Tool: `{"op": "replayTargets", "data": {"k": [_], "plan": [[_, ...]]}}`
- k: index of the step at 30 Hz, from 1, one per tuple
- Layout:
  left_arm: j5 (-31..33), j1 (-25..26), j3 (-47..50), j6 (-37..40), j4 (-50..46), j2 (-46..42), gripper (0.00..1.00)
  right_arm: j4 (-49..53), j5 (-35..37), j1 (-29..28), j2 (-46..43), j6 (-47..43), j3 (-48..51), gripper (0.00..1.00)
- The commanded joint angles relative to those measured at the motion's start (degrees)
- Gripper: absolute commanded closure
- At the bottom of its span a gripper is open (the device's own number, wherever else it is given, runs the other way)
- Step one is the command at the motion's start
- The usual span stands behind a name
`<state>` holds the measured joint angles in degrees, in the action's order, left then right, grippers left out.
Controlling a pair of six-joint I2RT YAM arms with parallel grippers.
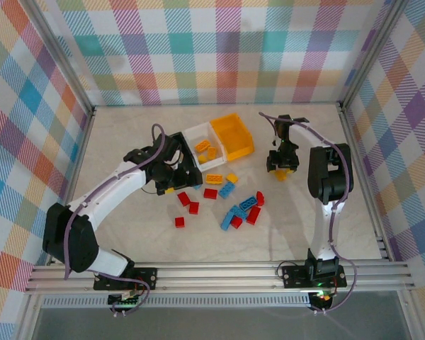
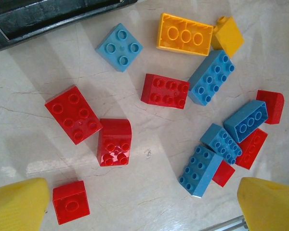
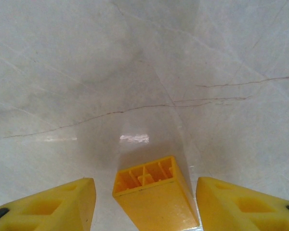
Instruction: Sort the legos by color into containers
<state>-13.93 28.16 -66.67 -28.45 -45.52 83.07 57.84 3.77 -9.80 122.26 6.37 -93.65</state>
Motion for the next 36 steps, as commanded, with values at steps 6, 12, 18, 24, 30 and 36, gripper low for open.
{"op": "replayTargets", "data": {"k": [6, 12, 18, 24, 30, 36], "plan": [[-0.5, 0.6, 1.1, 1.0, -0.5, -0.1, 0.0, 0.6, -3.1, -0.5, -2.3, 1.8, 5.4, 0.43], [-0.8, 0.6, 2.4, 0.6, 0.3, -0.6, 0.0, -1.4, -3.3, -0.9, -3.6, 2.1, 8.7, 0.47], [-0.7, 0.6, 1.8, 1.0, -0.7, -0.4, 0.0, -1.5, -2.8, -0.9, -2.5, 2.4, 7.2, 0.67], [0.5, 0.6, 2.0, 1.1, -1.4, -1.3, 0.0, -0.8, -4.0, -1.3, -5.5, 4.0, 5.9, 0.71], [4.4, -2.0, 4.3, 0.3, -2.2, -6.1, 0.0, -1.7, -17.0, -6.7, -11.4, 9.9, -0.5, 0.7], [3.6, -7.7, 8.2, -2.3, -2.0, -9.9, 0.0, -5.8, -26.3, -15.7, -6.9, 15.0, -12.1, 0.7]]}}
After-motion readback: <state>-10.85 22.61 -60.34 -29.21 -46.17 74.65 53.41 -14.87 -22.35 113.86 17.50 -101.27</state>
